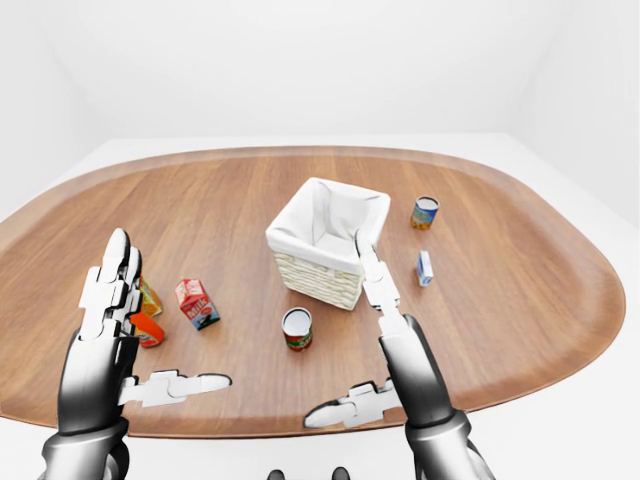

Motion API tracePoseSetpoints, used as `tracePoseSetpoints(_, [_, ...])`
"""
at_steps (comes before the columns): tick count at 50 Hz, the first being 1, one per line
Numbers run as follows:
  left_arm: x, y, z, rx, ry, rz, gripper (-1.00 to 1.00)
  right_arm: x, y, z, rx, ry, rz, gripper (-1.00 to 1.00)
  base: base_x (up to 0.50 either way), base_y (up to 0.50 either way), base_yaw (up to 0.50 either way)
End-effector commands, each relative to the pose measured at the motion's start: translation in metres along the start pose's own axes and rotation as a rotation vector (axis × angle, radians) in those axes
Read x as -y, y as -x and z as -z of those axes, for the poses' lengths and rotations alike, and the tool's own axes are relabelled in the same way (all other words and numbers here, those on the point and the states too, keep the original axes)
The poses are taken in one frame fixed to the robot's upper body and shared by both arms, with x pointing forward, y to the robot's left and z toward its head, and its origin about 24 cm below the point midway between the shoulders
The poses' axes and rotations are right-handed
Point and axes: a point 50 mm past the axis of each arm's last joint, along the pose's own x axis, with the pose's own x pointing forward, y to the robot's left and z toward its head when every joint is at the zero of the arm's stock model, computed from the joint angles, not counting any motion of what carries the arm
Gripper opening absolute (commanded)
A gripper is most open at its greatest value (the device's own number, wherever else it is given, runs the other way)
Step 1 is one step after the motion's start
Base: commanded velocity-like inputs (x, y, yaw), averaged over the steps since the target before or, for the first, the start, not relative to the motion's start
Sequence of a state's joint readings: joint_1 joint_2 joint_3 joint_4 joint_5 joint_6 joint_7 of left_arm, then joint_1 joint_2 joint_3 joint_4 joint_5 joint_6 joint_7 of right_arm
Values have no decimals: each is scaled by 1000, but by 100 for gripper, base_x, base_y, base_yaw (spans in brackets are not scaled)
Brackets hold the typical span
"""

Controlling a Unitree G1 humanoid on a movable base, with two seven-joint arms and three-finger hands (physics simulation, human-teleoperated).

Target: Pick the milk and place it in the basket.

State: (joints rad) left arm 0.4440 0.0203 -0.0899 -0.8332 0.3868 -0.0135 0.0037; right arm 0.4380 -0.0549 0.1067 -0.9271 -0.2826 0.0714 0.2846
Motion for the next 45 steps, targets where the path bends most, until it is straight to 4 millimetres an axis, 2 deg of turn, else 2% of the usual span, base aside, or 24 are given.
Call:
tracePoseSetpoints(1, [0,0,0,1,-1,2,100,-1,1,0,1,2,-3,100,21,0,0])
tracePoseSetpoints(45, [1,-1,0,-3,-3,2,100,-3,2,0,7,5,-19,100,22,0,0])
